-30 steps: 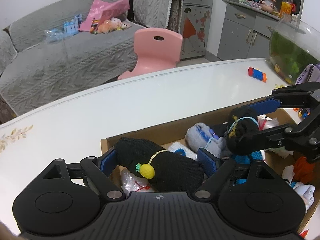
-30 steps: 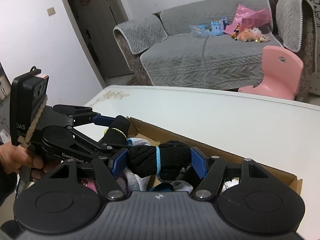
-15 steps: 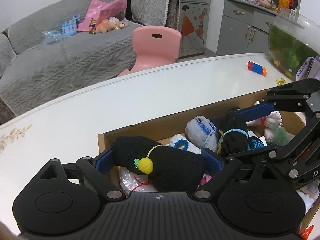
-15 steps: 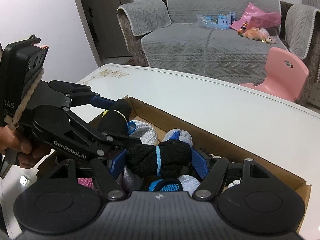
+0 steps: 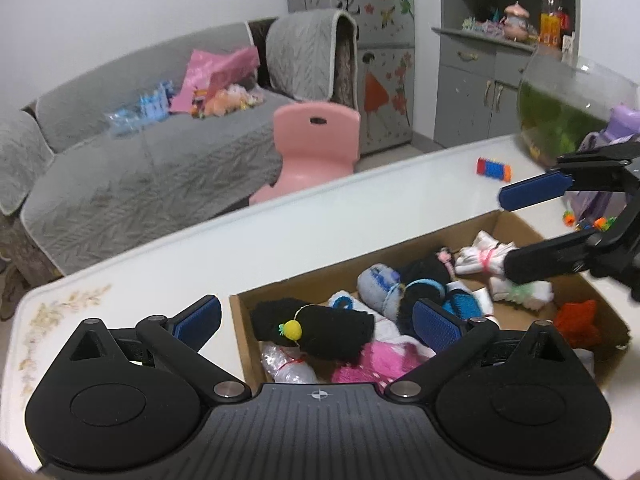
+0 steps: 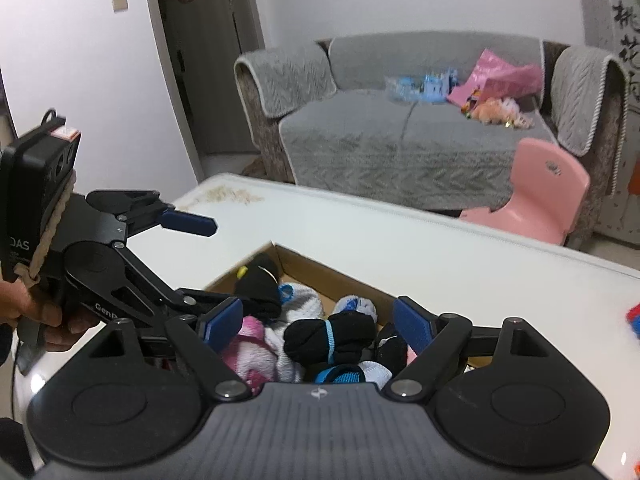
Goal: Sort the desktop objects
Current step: 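Lower both black socks into the box and open both tools, then move both tools back to the last two bundles on the table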
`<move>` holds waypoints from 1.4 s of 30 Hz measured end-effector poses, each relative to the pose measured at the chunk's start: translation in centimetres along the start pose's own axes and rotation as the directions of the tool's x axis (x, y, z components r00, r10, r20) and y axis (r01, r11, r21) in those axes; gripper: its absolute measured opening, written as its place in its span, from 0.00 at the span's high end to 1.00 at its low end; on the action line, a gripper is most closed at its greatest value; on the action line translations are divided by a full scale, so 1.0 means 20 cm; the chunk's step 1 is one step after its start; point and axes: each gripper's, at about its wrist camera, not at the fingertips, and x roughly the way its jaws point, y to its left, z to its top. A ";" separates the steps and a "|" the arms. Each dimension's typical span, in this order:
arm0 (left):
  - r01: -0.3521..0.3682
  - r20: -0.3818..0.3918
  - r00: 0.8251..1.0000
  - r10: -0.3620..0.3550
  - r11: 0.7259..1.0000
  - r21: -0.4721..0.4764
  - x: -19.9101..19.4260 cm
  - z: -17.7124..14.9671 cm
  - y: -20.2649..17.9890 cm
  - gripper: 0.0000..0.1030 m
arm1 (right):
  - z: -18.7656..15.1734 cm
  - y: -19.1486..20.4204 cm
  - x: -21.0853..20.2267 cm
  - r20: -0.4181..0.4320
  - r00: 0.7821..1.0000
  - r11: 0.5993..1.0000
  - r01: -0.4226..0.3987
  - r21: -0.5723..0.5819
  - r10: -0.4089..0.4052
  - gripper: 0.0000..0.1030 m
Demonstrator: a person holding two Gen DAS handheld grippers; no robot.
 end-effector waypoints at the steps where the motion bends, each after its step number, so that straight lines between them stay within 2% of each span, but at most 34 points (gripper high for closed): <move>1: -0.006 0.011 1.000 0.005 1.000 0.005 -0.05 -0.01 -0.01 0.00 | -0.01 0.00 -0.05 0.018 1.000 1.000 -0.006 0.012 0.006 0.21; 8: -0.058 0.072 0.996 0.055 0.998 0.029 -0.34 -0.17 -0.20 0.00 | -0.23 0.06 -0.38 0.139 0.990 0.997 0.015 0.078 -0.026 0.14; 11: -0.061 0.063 0.996 0.060 0.998 0.015 -0.43 -0.31 -0.30 0.00 | -0.36 0.10 -0.48 0.161 0.985 0.992 0.038 0.123 -0.058 0.13; 15: -0.032 0.040 0.999 0.031 0.999 0.021 -0.48 -0.51 -0.47 0.00 | -0.57 0.16 -0.53 0.161 0.976 0.979 0.121 0.162 -0.147 0.10; 19: 0.005 -0.015 1.000 -0.005 1.000 0.022 -0.41 -0.62 -0.62 0.00 | -0.72 0.16 -0.44 0.106 0.978 0.960 0.150 0.236 -0.179 0.10; 24: 0.014 -0.033 0.999 -0.016 0.999 -0.048 -0.29 -0.64 -0.73 0.01 | -0.81 0.17 -0.29 0.046 0.976 0.951 0.196 0.240 -0.213 0.12; 27: 0.004 -0.045 0.999 -0.008 0.996 -0.087 -0.23 -0.63 -0.76 0.01 | -0.84 0.14 -0.29 0.046 0.969 0.943 0.224 0.247 -0.242 0.13; 29: 0.014 -0.049 0.999 -0.019 0.994 -0.107 -0.20 -0.63 -0.77 0.01 | -0.87 0.12 -0.32 0.059 0.970 0.938 0.211 0.276 -0.235 0.13; 36: -0.017 -0.067 0.998 0.011 0.996 -0.085 -0.11 -0.64 -0.85 0.01 | -0.91 0.02 -0.37 0.095 0.970 0.915 0.177 0.362 -0.224 0.13; 39: -0.033 -0.080 0.996 0.026 0.996 -0.083 -0.06 -0.66 -0.86 0.02 | -0.94 0.05 -0.39 0.101 0.970 0.917 0.170 0.361 -0.219 0.13; 42: -0.018 -0.063 0.998 0.010 0.991 -0.131 -0.06 -0.68 -0.83 0.06 | -0.95 0.07 -0.39 0.094 0.972 0.921 0.172 0.348 -0.217 0.13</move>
